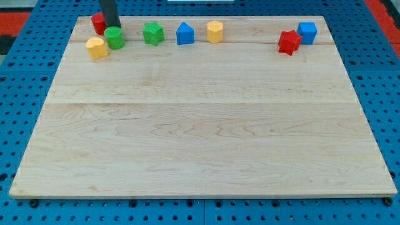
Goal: Move red circle to the top left side
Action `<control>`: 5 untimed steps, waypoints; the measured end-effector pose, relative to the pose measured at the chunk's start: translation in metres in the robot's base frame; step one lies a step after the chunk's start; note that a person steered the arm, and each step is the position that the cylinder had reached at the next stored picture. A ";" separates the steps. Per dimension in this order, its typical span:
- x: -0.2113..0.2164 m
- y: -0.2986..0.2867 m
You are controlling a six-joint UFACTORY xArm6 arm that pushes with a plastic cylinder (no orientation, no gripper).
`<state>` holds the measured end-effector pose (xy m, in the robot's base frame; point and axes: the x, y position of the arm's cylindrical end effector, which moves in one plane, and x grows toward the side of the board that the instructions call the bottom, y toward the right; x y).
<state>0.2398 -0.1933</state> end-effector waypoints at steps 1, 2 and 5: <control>0.004 0.030; -0.021 0.035; -0.048 0.016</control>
<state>0.1922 -0.1777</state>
